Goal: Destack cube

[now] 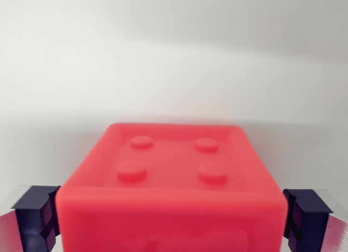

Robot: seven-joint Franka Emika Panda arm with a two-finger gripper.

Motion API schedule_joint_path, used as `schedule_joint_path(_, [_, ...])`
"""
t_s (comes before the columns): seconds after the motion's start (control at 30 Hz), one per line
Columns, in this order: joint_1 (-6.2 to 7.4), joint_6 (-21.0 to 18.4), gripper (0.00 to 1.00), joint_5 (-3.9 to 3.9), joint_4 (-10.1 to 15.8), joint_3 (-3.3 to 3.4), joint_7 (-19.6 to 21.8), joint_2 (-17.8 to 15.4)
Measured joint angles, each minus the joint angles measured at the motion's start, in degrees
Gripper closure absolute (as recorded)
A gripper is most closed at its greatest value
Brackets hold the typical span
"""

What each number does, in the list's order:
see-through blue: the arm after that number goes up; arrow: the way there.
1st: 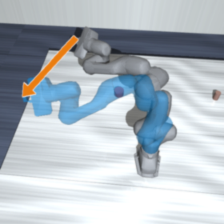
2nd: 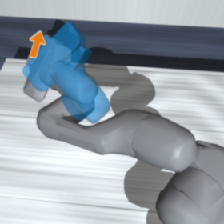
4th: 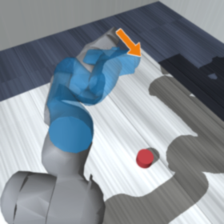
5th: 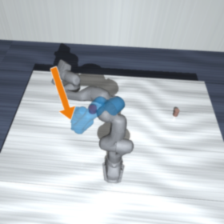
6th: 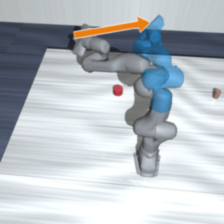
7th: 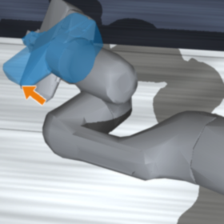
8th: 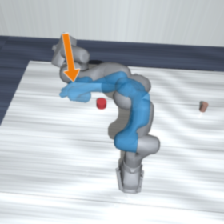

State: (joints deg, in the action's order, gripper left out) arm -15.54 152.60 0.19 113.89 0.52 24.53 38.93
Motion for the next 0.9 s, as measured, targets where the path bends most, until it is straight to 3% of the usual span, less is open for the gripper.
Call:
schedule_joint_path(0.57, [0.01, -0.2, 0.0, 0.0, 0.1, 0.0, 0.0, -0.4])
schedule_joint_path(0.9, [0.01, -2.0, 0.0, 0.0, 0.9, 0.0, 0.0, -3.1])
